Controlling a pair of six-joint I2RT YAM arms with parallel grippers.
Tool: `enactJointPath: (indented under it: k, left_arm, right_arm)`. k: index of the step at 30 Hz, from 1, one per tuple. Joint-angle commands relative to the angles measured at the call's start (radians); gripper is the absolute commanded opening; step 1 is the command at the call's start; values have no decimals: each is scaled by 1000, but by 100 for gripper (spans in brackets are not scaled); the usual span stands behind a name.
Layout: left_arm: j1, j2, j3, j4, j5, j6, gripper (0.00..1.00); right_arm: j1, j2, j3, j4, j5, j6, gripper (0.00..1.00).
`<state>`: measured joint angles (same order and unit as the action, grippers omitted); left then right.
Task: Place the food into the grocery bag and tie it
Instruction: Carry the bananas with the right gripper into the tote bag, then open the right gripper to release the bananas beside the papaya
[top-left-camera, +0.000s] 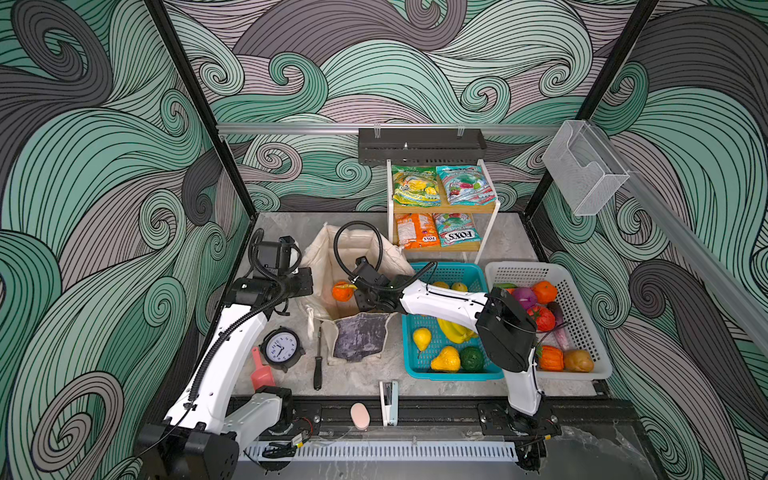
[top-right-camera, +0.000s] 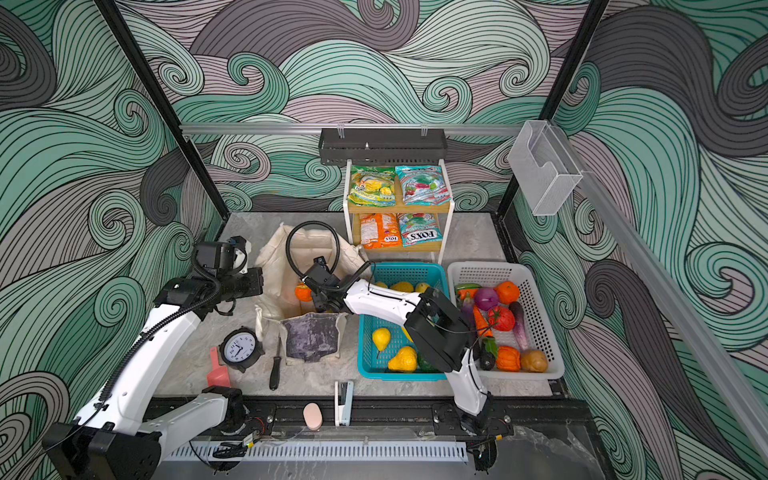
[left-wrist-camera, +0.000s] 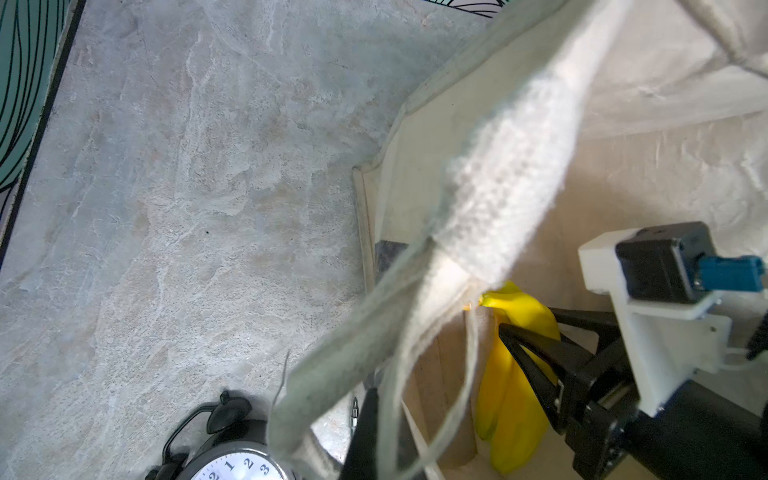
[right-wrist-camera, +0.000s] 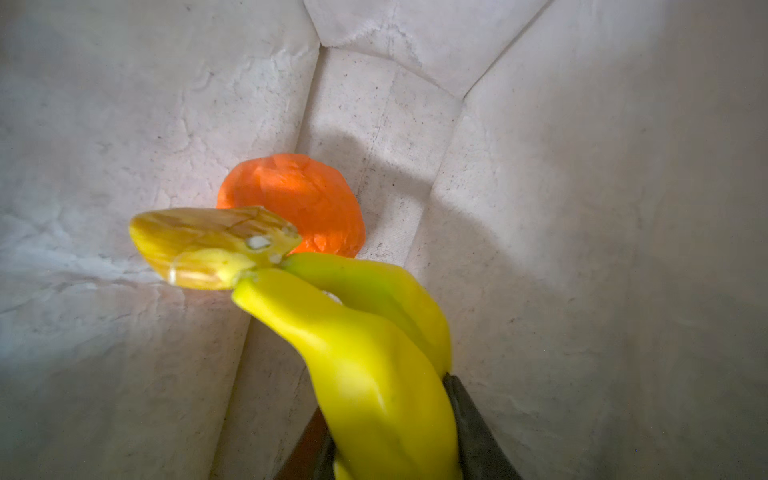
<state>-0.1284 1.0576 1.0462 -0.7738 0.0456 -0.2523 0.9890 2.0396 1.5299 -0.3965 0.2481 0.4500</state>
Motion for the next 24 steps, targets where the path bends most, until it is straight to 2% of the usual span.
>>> enactJointPath:
  k: [1,8,13,20,23,24]
  left_arm:
    - [6,-23,-12,24,-2,21,0]
    - [6,-28,-29,21,4,23,0]
    - [6,-38,-36,22,3,24,0]
    - [7,-43,-35,19,-5,23,0]
    - [7,-50,-38,19,-16,24,0]
    - [7,-51,-38,18,-20,24,0]
  right_arm:
    - [-6,70,20,-20,13,-4,35]
    - [-5,138,75,-46,-8,15,41]
    - [-5,149,95,-64,-28,31,57]
    - [-5,46,99,-84,-42,6,77]
    - [1,-25,94,-78,-52,-15,89]
    - [4,-48,96,-80,-52,-25,99]
